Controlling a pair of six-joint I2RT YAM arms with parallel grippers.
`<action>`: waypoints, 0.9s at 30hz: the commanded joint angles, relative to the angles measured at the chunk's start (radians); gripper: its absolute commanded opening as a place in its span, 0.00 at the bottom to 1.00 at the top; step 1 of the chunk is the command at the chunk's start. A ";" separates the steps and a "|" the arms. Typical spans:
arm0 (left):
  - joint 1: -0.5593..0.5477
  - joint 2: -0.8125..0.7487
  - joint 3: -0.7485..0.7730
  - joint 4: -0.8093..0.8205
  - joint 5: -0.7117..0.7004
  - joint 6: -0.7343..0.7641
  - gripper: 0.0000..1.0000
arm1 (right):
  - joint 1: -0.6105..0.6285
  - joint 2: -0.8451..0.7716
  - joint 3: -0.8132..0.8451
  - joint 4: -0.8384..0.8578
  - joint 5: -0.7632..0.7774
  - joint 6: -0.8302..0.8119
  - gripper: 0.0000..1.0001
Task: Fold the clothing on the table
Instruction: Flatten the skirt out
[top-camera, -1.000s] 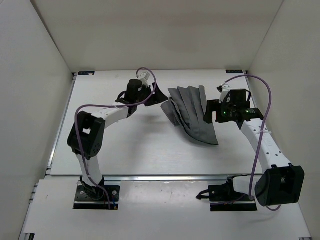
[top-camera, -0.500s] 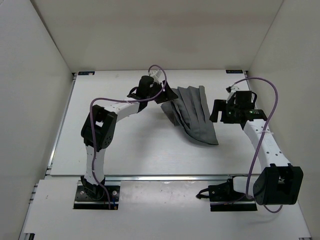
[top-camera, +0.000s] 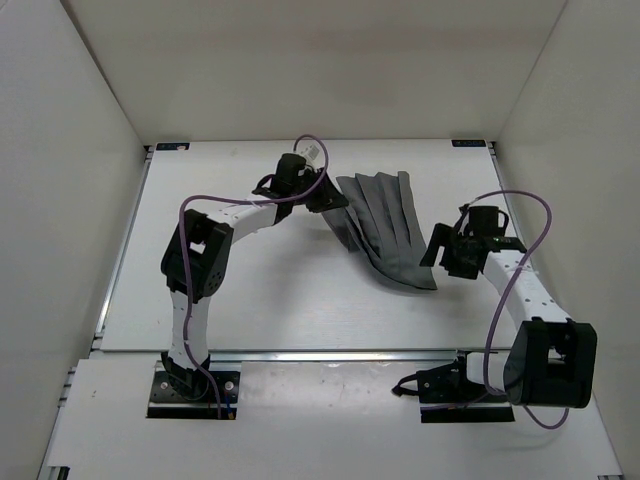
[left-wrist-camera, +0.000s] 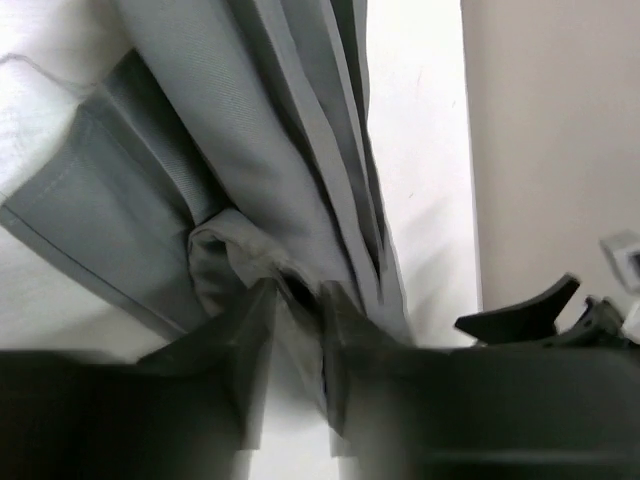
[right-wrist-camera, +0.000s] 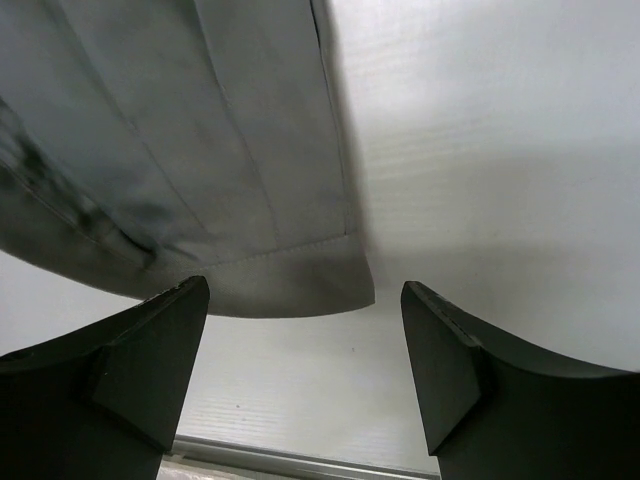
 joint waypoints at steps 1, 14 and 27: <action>-0.003 -0.006 0.026 0.021 0.046 -0.046 0.29 | -0.010 -0.032 -0.062 0.050 -0.004 0.054 0.75; 0.025 -0.147 -0.188 0.113 0.043 -0.050 0.00 | -0.131 -0.121 -0.277 0.241 -0.159 0.167 0.70; 0.035 -0.184 -0.270 0.151 0.083 -0.058 0.00 | -0.196 -0.130 -0.343 0.472 -0.359 0.266 0.00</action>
